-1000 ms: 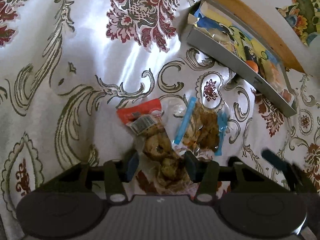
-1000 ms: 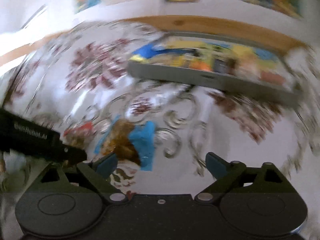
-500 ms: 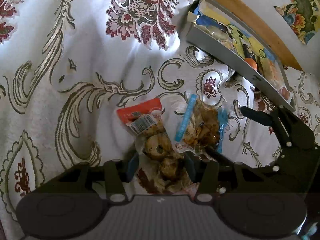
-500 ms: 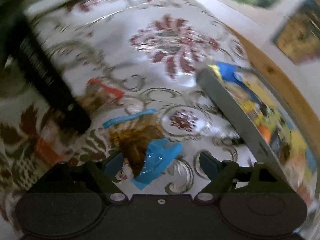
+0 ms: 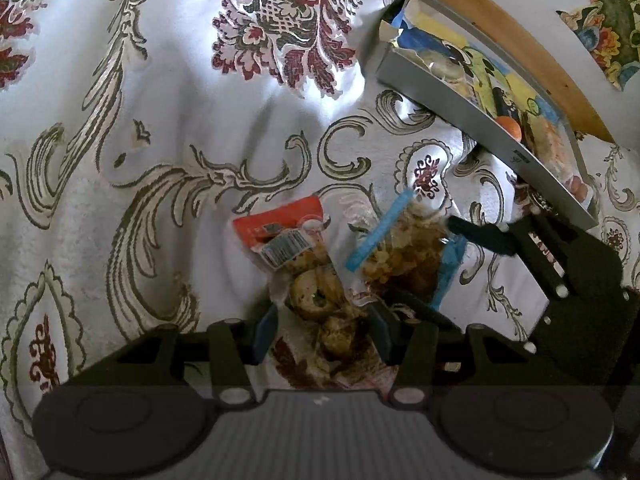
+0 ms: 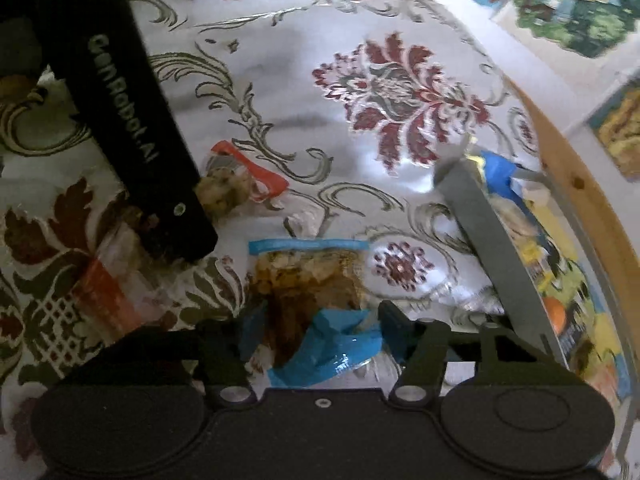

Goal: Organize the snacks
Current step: 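Close the right gripper on the blue-tagged packet while the left grasps the red-capped stick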

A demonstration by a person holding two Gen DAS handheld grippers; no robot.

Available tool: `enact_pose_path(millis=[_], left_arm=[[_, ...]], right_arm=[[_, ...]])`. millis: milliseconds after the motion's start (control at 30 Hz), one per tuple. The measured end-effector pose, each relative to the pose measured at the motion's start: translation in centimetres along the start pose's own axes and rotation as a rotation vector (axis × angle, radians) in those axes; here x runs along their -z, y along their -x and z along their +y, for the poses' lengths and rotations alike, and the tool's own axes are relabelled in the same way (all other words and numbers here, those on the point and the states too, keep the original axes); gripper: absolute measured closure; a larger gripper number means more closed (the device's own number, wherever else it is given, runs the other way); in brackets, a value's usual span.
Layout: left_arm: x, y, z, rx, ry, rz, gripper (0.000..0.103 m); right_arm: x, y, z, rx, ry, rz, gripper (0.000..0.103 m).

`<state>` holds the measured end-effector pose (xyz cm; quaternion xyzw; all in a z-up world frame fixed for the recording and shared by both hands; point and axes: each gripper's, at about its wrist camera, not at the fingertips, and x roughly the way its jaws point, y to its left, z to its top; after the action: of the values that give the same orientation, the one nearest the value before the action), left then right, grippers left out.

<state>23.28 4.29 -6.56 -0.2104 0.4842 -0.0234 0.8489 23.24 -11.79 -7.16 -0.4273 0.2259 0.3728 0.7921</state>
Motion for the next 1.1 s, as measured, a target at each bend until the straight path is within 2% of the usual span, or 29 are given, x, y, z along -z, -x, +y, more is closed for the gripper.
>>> enact_pose_path(millis=[133, 300, 467, 533, 733, 767, 1100], left_arm=[[0.0, 0.0, -0.4, -0.015, -0.011, -0.004, 0.049], [-0.1, -0.1, -1.5, -0.048, -0.042, -0.007, 0.047], [-0.6, -1.0, -2.6, -0.085, -0.044, 0.012, 0.039], [-0.8, -1.4, -3.0, -0.103, -0.048, 0.016, 0.039], [-0.5, -1.7, -4.4, -0.16, -0.085, -0.01, 0.052], [-0.3, -1.6, -4.5, -0.164, -0.092, -0.013, 0.058], [1.7, 0.5, -5.9, -0.198, -0.135, -0.067, 0.065]], right_arm=[[1.1, 1.3, 0.3, 0.063, -0.047, 0.004, 0.05], [2.5, 2.8, 0.8, 0.145, -0.144, 0.002, 0.052], [3.2, 2.9, 0.9, 0.198, -0.245, -0.021, 0.052], [3.6, 3.0, 0.9, 0.208, -0.264, -0.036, 0.052], [3.8, 3.1, 0.8, 0.214, -0.252, -0.064, 0.052], [3.8, 3.2, 0.9, 0.221, -0.245, -0.067, 0.052], [3.3, 5.1, 0.4, 0.273, -0.225, -0.106, 0.052]])
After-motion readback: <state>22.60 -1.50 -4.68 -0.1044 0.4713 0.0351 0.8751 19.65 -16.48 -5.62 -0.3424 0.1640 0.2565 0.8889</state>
